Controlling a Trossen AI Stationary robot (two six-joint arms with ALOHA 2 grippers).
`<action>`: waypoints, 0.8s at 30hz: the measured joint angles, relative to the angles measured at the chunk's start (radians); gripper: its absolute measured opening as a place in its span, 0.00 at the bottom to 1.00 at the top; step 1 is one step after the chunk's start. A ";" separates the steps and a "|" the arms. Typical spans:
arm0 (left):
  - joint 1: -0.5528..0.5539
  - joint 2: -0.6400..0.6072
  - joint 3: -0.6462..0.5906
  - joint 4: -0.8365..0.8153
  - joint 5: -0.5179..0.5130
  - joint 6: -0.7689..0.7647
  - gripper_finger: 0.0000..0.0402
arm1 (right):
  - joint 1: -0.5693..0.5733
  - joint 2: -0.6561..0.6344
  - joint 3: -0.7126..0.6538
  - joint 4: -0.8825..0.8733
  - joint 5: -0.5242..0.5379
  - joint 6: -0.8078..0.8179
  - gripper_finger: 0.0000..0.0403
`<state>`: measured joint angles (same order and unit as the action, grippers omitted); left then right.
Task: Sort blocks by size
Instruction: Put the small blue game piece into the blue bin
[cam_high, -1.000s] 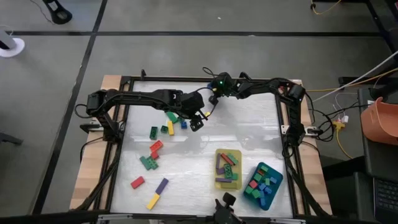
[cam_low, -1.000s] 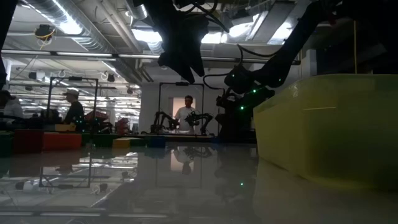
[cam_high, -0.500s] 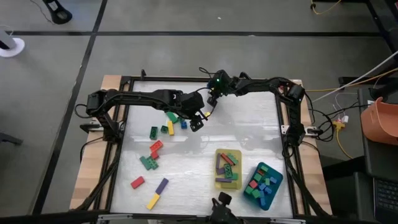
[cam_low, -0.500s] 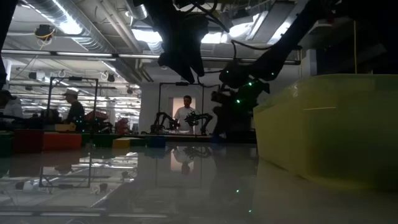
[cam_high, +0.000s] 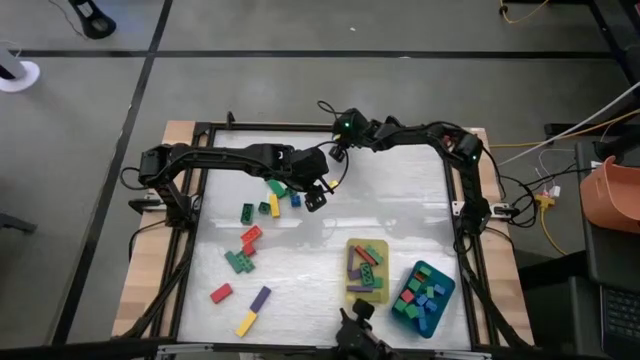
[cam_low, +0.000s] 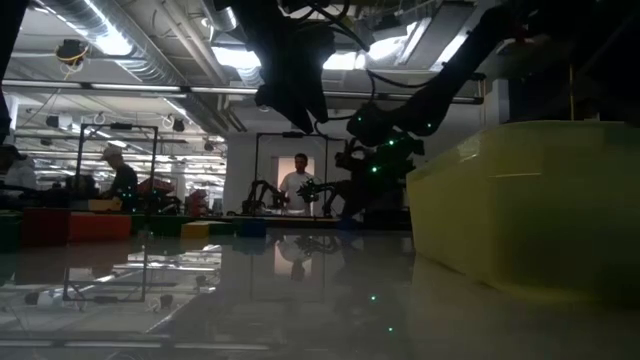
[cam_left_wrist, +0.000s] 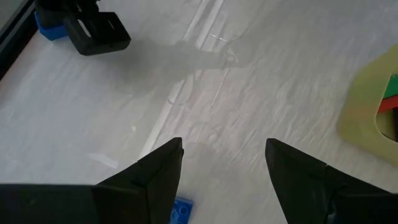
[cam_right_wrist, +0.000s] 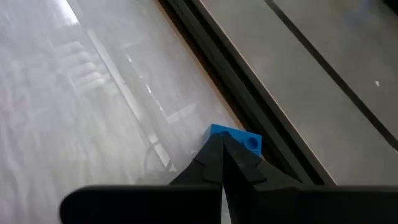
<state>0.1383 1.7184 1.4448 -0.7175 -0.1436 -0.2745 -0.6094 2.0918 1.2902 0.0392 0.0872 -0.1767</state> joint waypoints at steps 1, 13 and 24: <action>0.000 0.000 0.000 0.000 0.000 0.001 0.55 | 0.000 0.000 0.004 -0.004 -0.001 0.000 0.01; 0.000 0.000 0.000 -0.002 0.000 0.002 0.55 | 0.005 -0.001 0.097 -0.284 -0.187 0.043 0.01; 0.001 0.000 0.000 -0.005 -0.001 0.019 0.55 | 0.105 0.000 0.187 -0.727 -0.390 0.033 0.01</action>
<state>0.1390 1.7187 1.4448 -0.7226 -0.1444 -0.2558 -0.5041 2.0917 1.4769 -0.6882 -0.3025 -0.1436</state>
